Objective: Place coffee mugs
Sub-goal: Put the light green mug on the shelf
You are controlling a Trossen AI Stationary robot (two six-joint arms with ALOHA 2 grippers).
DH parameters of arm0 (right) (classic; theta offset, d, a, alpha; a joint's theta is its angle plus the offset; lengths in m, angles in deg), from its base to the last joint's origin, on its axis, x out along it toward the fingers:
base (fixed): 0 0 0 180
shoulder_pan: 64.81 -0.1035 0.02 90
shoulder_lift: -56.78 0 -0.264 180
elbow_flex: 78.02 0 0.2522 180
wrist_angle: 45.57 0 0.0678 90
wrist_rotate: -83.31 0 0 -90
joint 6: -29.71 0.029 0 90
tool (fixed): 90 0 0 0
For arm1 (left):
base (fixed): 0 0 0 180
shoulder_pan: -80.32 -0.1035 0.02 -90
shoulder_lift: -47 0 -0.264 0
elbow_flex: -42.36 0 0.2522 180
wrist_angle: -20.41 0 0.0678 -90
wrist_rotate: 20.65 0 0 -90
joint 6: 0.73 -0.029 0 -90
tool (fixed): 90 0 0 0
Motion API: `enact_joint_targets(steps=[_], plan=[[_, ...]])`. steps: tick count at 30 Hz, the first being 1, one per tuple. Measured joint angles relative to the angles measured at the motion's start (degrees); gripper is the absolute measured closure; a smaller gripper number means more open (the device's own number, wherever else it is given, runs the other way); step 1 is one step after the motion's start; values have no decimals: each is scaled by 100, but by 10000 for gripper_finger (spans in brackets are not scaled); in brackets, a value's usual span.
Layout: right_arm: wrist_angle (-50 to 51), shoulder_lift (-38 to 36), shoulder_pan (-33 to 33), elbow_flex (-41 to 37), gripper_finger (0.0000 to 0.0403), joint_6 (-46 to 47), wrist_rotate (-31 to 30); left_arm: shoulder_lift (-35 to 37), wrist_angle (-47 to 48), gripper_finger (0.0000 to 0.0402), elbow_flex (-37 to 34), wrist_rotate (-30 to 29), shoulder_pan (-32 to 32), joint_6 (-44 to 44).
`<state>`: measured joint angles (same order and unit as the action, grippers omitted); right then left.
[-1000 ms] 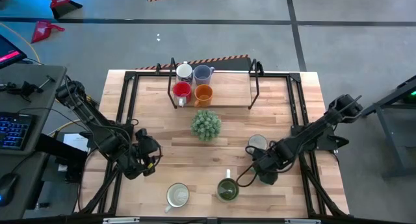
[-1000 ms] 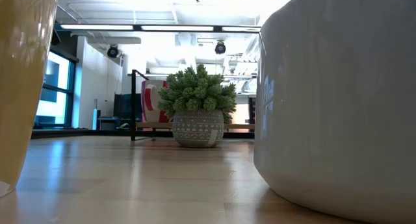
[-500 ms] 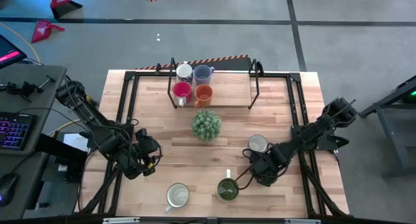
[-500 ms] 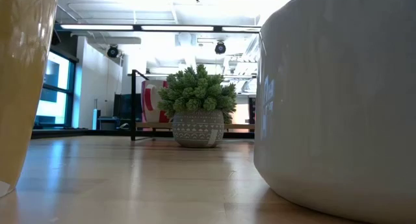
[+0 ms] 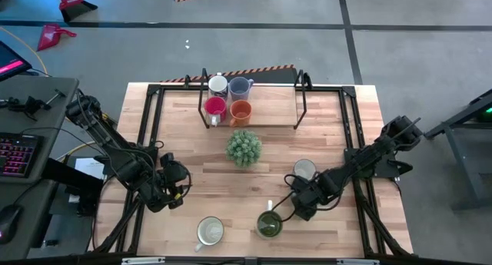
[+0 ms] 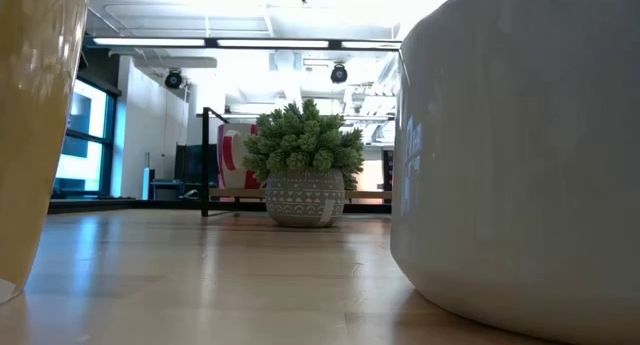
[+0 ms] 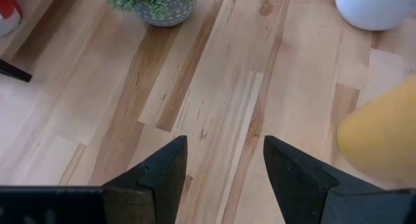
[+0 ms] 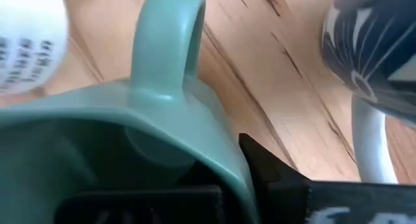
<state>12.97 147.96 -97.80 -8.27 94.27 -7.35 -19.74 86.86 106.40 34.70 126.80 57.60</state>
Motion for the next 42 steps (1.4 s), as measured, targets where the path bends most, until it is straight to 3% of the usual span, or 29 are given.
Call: enact_joint_targets(steps=[11,19,31,37,42], plan=[[1112,0,2,1370,402,145,-556,0,4,211,0,2,0,-354],[1715,-5,443,2529,402,-190,-1578,0,4,211,0,1,0,-397],[1817,-7,2573,3303,403,-1879,-1529,0,4,211,0,101,2,-440],[1277,-7,3789,3415,403,-2864,-1505,0,13,211,0,104,0,-457],[788,-7,4867,3425,403,-3370,-1069,0,15,211,0,105,0,-457]])
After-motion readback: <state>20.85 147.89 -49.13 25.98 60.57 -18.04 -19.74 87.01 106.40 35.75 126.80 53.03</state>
